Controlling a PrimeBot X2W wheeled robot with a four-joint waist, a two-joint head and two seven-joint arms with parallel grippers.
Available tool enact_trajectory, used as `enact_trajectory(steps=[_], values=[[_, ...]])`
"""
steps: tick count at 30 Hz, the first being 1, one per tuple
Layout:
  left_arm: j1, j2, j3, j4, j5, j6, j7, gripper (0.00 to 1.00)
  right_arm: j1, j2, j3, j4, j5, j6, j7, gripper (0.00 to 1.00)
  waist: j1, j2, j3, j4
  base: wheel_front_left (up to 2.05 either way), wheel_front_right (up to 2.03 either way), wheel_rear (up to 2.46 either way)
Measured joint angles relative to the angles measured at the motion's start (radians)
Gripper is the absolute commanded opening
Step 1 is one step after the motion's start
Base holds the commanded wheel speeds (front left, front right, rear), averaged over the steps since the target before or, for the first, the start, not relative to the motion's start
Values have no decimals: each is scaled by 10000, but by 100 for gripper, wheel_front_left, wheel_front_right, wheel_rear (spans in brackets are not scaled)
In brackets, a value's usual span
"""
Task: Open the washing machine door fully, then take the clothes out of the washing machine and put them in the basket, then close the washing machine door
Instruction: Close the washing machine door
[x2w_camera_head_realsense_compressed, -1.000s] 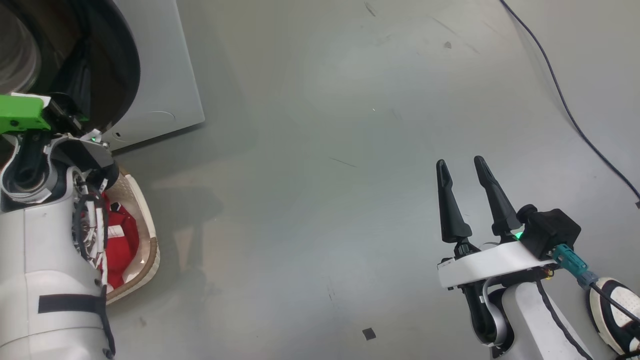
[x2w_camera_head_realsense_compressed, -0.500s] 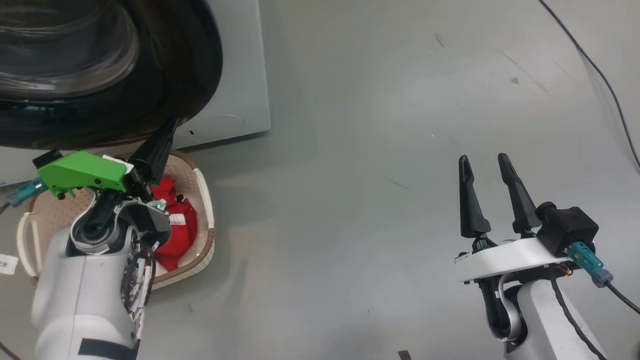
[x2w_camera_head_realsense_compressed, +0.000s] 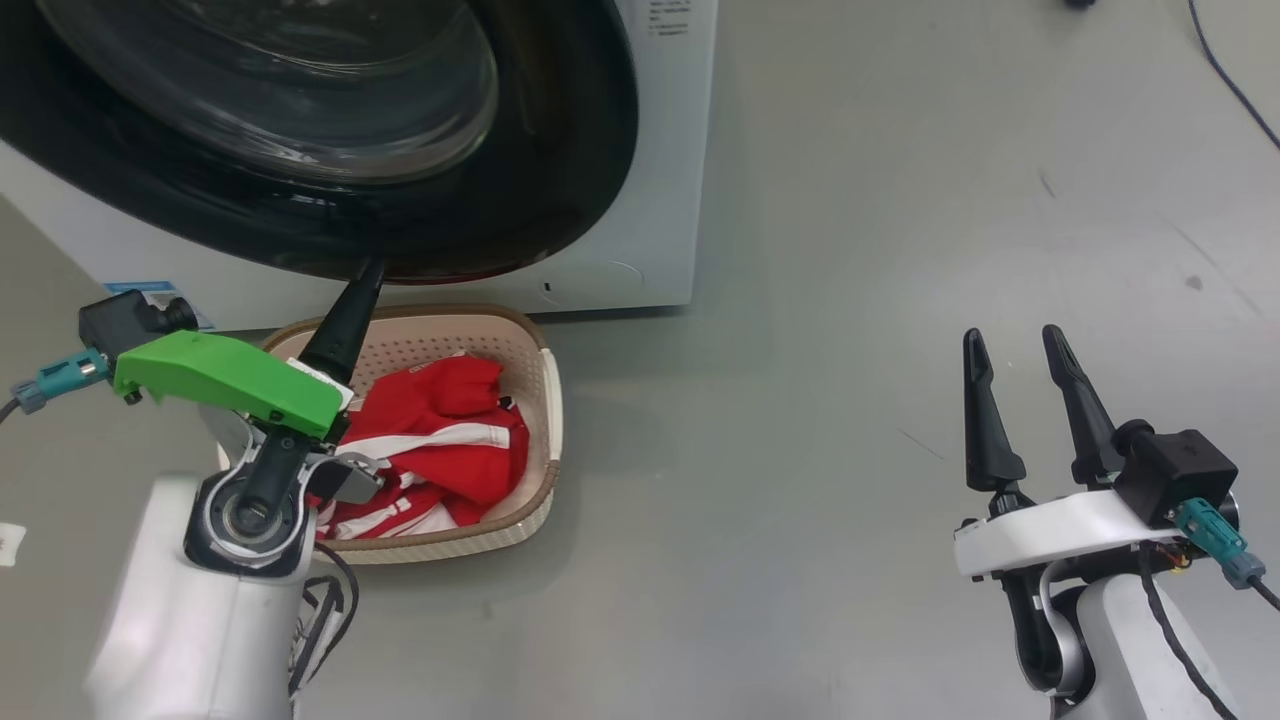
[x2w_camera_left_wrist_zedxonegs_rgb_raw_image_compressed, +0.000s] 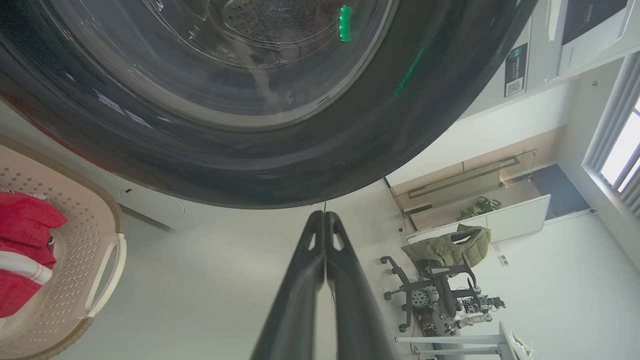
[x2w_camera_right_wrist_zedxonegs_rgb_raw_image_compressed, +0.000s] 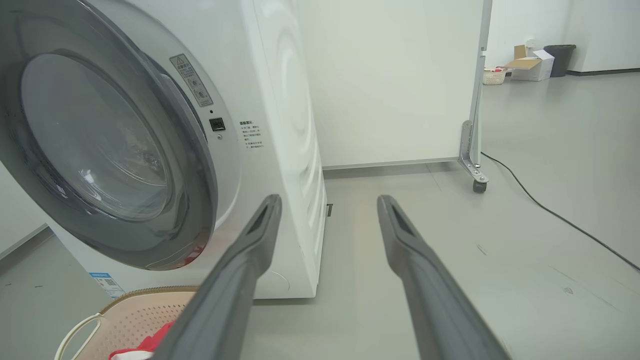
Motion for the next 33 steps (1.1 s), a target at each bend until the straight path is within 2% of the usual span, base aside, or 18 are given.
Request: enact_trajectory(steps=[3, 11, 17, 21, 22, 23, 24, 27, 33], values=[[340, 117, -433, -681, 727, 0, -454, 0, 193, -40, -121, -19, -25, 0, 0, 100, 0, 0, -179, 431, 0, 0, 0], [1293, 970, -1615, -1783, 2715, 0, -1806, 0, 522, -86, -148, -58, -71, 2, 0, 100, 0, 0, -579, 1533, 0, 0, 0], [1954, 1987, -2207, -1837, 4652, 0, -3041, 0, 557, -77, -98, -65, -90, 58, 0, 100, 0, 0, -822, 2188, 0, 0, 0], [2473, 2364, -2180, -1421, 5737, -29, -3969, 0, 669, -63, -6, -59, -121, 102, 0, 100, 0, 0, -984, 2474, 0, 0, 0], [2625, 2481, -2178, -1333, 6059, -29, -4186, 17, 694, -46, 27, -58, -125, 104, 0, 100, 0, 0, -1027, 2514, 0, 0, 0], [2740, 2552, -2140, -1241, 6286, -29, -4416, 55, 710, -25, 50, -59, -134, 104, 0, 100, 0, 0, -1065, 2547, 0, 0, 0], [2835, 2554, -2079, -1195, 6368, -29, -4675, 100, 717, -17, 67, -59, -134, 104, 0, 100, 0, 0, -1097, 2573, 0, 0, 0], [2922, 2447, -2090, -1156, 6613, -29, -5189, 100, 720, -12, 96, -59, -138, 109, 0, 100, 0, 0, -1155, 2607, 0, 0, 0], [3080, 2268, -2144, -1091, 6865, -25, -5195, 100, 734, 15, 127, -52, -142, 173, 0, 100, 0, 0, -1187, 2558, 0, 0, 0]])
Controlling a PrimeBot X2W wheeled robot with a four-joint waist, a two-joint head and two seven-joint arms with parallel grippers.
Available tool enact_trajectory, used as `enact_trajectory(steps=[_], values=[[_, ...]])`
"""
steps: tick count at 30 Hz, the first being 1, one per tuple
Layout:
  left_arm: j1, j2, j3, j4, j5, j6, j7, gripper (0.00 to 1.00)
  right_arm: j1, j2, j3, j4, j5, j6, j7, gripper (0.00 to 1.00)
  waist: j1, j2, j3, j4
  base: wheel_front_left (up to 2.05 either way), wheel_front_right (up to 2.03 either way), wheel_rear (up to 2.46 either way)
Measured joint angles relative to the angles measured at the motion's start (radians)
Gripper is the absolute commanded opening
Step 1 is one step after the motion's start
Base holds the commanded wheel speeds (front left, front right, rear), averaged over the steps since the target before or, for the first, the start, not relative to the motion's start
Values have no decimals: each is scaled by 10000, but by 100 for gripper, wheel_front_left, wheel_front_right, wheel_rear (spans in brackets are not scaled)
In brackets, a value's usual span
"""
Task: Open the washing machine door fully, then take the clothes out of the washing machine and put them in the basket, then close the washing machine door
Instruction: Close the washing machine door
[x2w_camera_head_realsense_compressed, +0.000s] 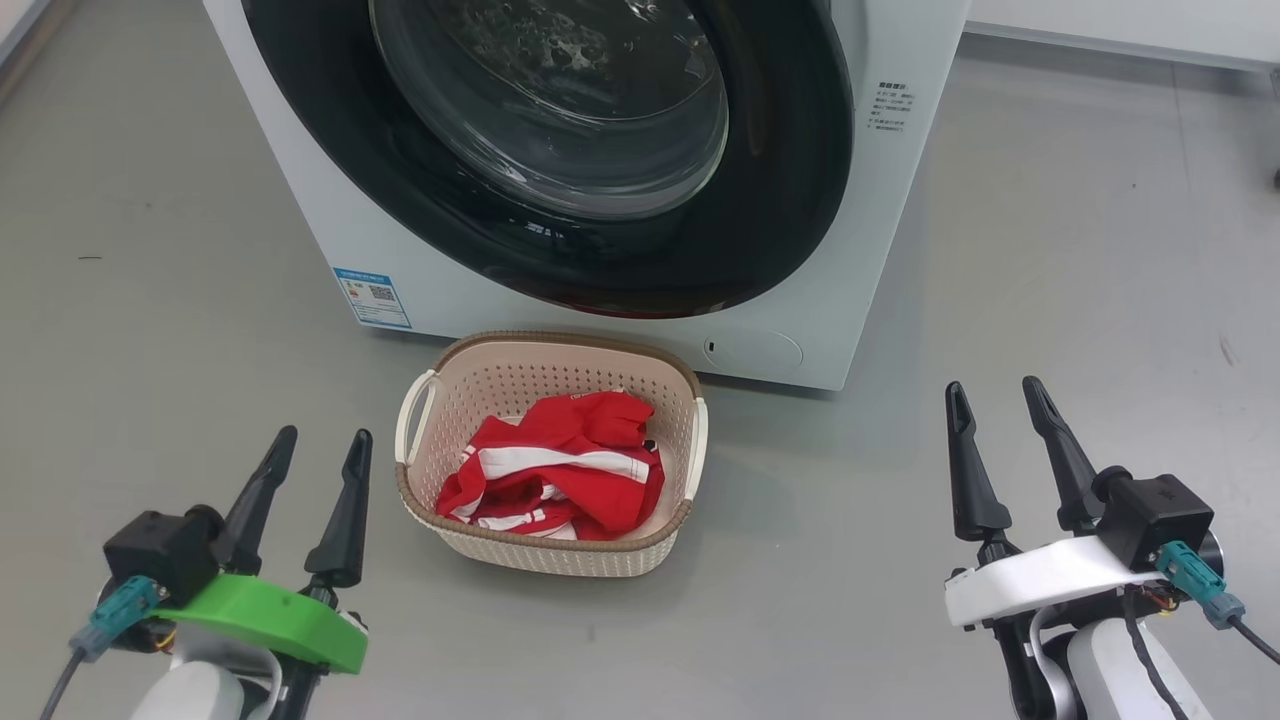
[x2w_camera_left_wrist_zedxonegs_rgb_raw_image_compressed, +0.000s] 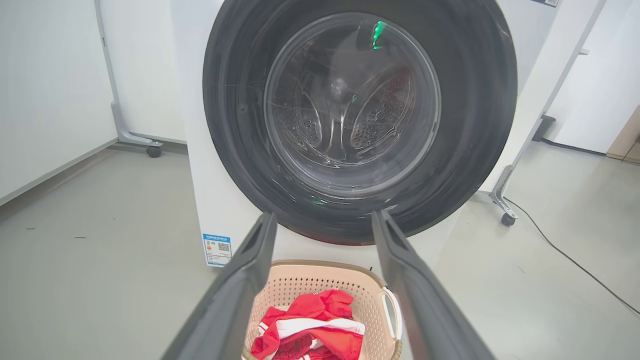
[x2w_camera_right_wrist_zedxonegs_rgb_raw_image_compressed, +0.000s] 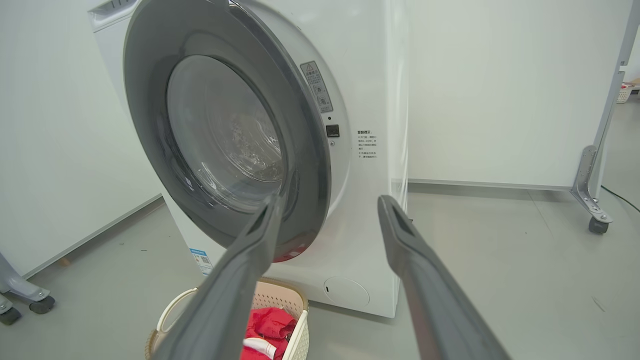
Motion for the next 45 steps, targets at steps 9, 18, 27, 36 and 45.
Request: enact_trajectory(steps=[9, 18, 27, 36, 45], values=[[215, -314, 94, 69, 245, 15, 0, 100, 28, 48, -17, 23, -6, -15, 0, 100, 0, 0, -23, -174, 0, 0, 0], [243, -587, 276, 100, 405, 15, 2, 100, 192, 98, -127, 194, -48, -115, 0, 100, 0, 0, 11, -283, 0, 0, 0], [273, -771, 594, -15, 667, 15, 2, 100, 192, 136, -119, 197, -79, -115, 0, 100, 0, 0, 37, -323, 0, 0, 0], [360, -966, 765, -69, 871, 13, 2, 100, 191, 144, -119, 197, -81, -113, 0, 100, 0, 0, 74, -315, 0, 0, 0], [421, -1072, 849, -69, 1078, 12, 2, 100, 188, 153, -121, 192, -109, -109, 0, 100, 0, 0, 114, -305, 0, 0, 0]])
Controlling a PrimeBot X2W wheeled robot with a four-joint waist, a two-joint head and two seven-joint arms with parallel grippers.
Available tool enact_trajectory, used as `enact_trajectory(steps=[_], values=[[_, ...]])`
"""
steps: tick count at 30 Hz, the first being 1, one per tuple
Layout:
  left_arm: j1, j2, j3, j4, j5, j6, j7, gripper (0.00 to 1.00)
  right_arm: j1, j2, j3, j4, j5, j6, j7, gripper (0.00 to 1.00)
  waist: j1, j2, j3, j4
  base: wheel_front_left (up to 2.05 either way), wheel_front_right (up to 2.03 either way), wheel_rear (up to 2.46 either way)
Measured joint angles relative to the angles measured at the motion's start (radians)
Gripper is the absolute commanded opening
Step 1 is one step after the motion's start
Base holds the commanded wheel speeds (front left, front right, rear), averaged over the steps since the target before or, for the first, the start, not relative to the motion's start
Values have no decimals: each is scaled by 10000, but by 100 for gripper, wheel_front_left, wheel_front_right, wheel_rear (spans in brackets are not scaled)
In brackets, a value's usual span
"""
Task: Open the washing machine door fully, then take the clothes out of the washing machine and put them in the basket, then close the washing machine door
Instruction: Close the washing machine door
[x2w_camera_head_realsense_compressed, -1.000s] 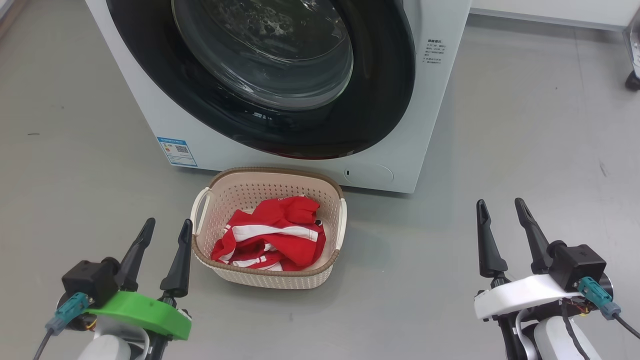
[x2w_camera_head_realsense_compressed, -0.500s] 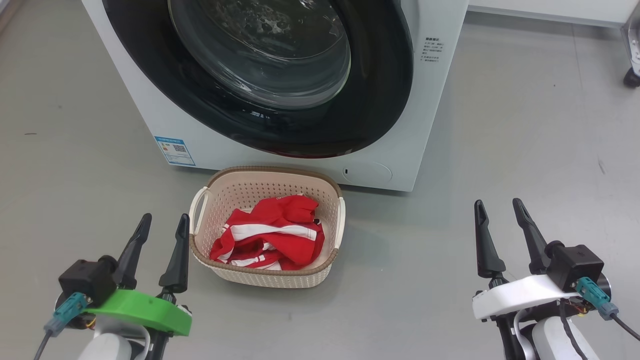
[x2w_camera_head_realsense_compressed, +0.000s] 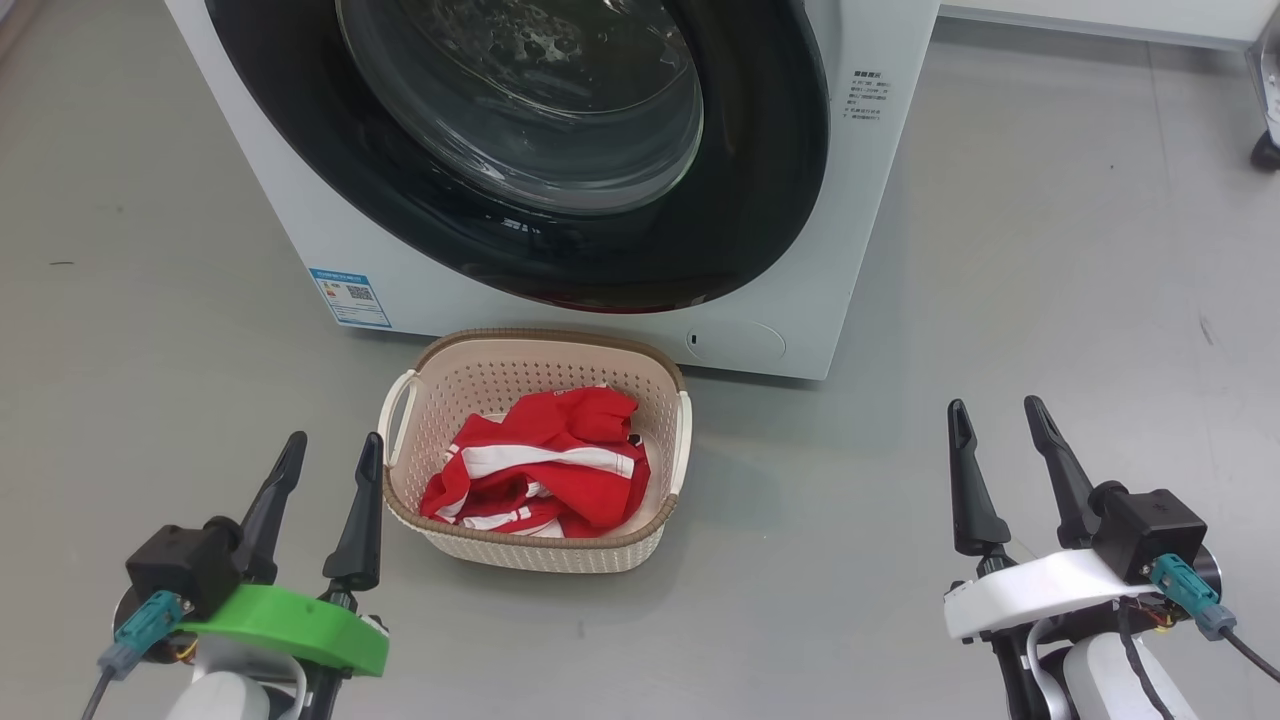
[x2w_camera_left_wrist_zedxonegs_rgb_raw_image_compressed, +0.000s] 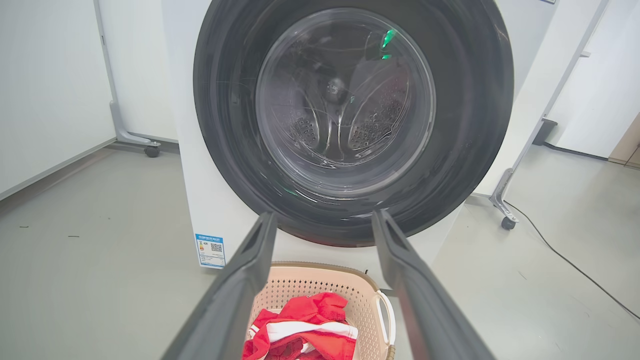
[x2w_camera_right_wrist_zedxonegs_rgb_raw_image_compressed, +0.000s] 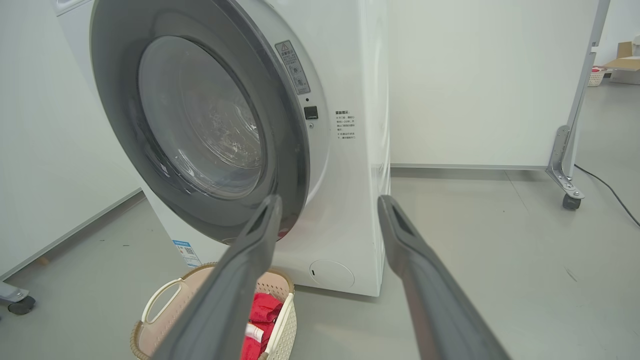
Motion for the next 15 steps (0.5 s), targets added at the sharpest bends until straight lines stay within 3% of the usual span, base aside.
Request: enact_trajectory(steps=[12, 13, 14, 15], values=[[10, -21, 52, -17, 174, -13, 0, 100, -11, -8, 84, -36, -82, 29, 0, 100, 0, 0, 121, -22, 0, 0, 0], [10, -21, 35, -17, 184, -13, 0, 100, -16, -46, 169, -94, -209, 58, 0, 16, 0, 0, 159, -24, 0, 0, 0], [9, -21, 17, -27, 203, -15, 0, 100, -42, -90, 244, -176, -307, 125, 0, 0, 0, 0, 200, -23, 0, 0, 0], [9, -21, -4, -36, 230, -15, 0, 100, -96, -146, 307, -251, -374, 151, 0, 0, 0, 0, 246, -21, 0, 0, 0]])
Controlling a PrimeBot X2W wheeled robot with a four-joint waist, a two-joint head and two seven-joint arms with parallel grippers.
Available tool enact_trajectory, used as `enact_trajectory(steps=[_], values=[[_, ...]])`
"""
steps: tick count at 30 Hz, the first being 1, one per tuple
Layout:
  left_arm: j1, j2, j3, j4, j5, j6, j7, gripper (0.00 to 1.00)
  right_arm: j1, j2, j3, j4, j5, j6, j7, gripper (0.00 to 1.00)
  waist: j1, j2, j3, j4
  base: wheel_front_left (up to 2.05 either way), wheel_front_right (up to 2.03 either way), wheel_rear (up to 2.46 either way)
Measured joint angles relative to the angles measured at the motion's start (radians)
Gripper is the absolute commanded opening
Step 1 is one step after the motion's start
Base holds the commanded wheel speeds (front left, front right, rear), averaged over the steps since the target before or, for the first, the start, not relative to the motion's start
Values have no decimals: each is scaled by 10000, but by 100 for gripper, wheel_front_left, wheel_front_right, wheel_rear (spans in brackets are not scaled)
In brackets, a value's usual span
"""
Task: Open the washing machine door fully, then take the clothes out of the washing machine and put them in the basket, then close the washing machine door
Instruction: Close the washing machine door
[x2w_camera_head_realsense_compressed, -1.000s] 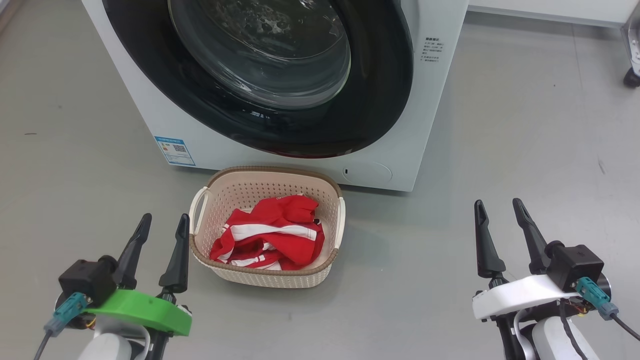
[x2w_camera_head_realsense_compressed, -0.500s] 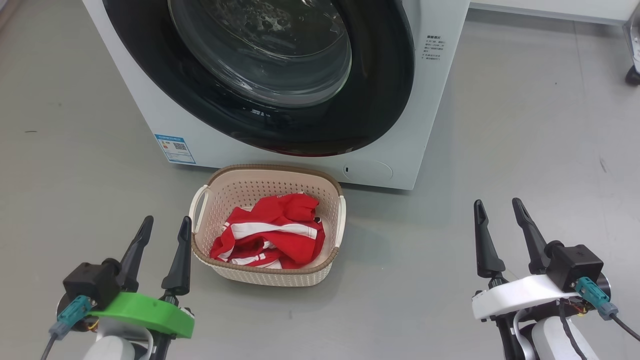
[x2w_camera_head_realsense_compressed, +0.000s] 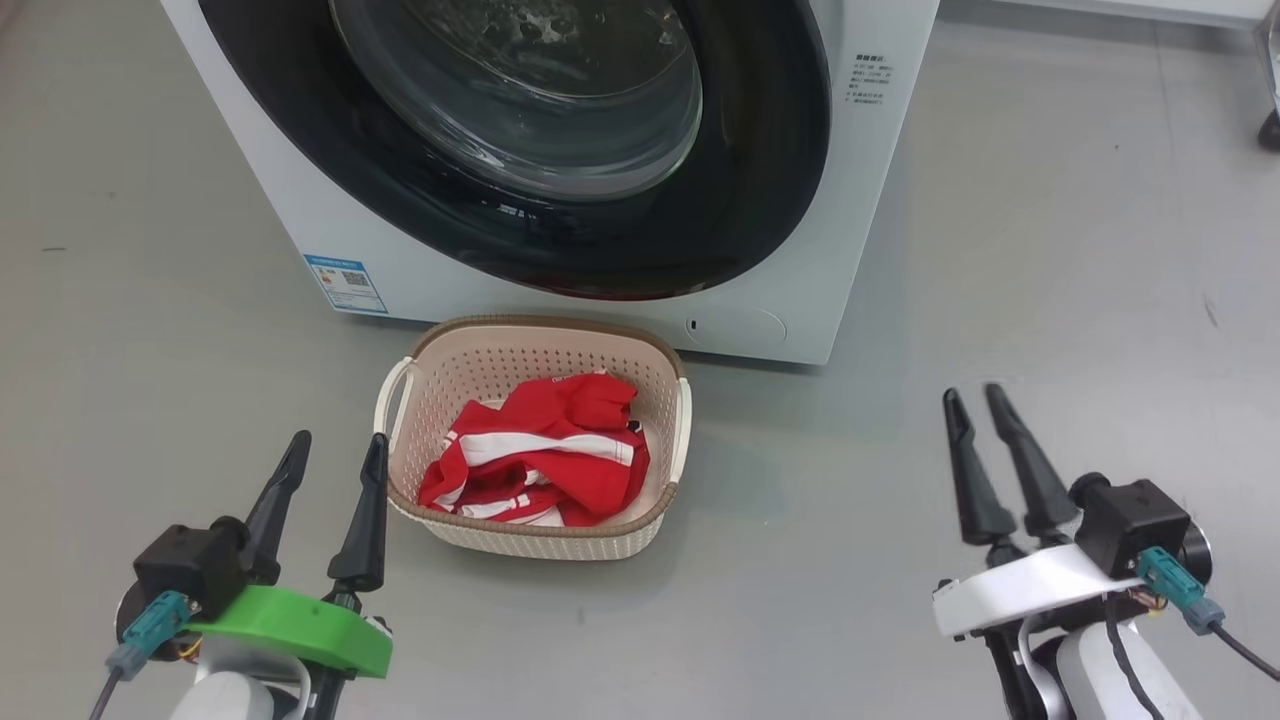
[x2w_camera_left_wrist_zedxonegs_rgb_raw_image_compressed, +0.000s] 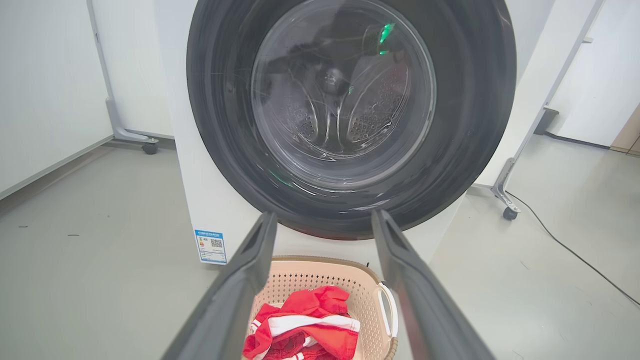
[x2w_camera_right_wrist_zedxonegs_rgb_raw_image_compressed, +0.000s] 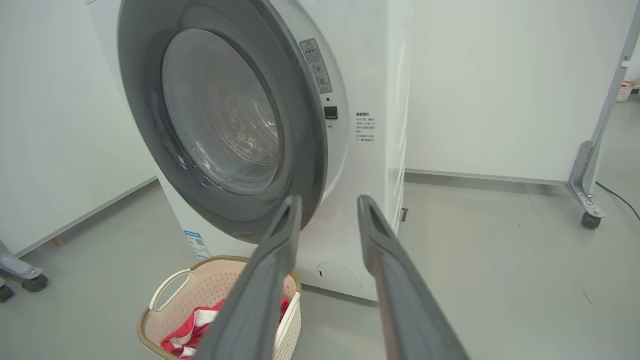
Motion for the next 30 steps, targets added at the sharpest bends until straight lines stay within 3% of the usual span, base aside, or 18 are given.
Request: enact_trajectory(steps=[12, 22, 30], values=[[-88, -238, -389, -153, 36, 0, -2, 100, -1442, -907, 867, -140, -667, 311, 359, 0, 0, 0, 770, 288, 0, 0, 0], [-706, -345, -997, -316, 29, 0, -2, 100, -3762, -1371, 1312, -56, -700, 399, 1160, 0, 0, 0, 1751, 848, 0, 0, 0], [-1433, -612, -1170, -474, -153, -2, -2, 100, -5009, -2127, 1290, 410, -650, 401, 1774, 0, 0, 0, 2381, 1457, 0, 0, 0]])
